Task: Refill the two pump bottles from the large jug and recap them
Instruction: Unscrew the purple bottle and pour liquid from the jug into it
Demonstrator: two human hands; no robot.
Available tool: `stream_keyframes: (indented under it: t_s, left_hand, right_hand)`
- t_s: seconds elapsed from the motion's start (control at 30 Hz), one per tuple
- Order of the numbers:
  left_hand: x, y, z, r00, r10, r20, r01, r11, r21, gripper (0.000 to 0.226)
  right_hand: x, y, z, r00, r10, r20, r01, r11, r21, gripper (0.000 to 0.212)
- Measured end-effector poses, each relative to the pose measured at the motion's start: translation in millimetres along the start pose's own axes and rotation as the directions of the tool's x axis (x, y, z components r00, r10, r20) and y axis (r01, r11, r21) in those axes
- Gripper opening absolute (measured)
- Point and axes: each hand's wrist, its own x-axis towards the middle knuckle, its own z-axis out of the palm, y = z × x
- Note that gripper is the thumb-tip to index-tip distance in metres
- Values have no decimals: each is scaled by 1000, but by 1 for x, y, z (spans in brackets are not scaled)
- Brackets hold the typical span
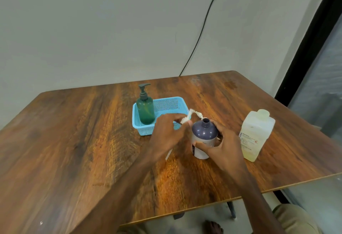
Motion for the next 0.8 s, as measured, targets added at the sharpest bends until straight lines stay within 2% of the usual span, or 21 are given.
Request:
stream_keyframes:
  t_s: [0.17, 0.3, 0.43, 0.57, 0.67, 0.73, 0.8]
  left_hand:
    - [-10, -25, 26, 986, -166, 28, 159, 974, 162, 31]
    - [-10, -28, 43, 984, -177, 14, 164, 937, 310, 28]
    - [-8, -27, 51, 987, -159, 4, 148, 925, 349, 29]
    - [-13, -24, 50, 993, -111, 31, 90, 915, 393, 29]
    - [-20, -20, 42, 998, -19, 55, -6, 900, 435, 25]
    - [-24, -20, 35, 992, 73, 105, -113, 886, 449, 36]
    - [-30, -19, 28, 977, 151, 151, -200, 899, 391, 61]
  right_hand:
    - [1, 7, -10, 1000, 25, -12, -25, 999, -21, 87]
    - [1, 7, -11, 999, 42, -14, -42, 999, -16, 89]
    - [1, 8, -11, 999, 34, -5, -34, 999, -12, 89]
    - [0, 6, -12, 1000, 28, 5, -28, 1000, 2, 87]
    - [-1, 5, -11, 1000, 3, -11, -3, 1000, 11, 81]
    - [-3, 4, -12, 1000, -6, -22, 7, 1000, 13, 81]
    - [-3, 4, -12, 1000, -12, -27, 12, 1000, 17, 84]
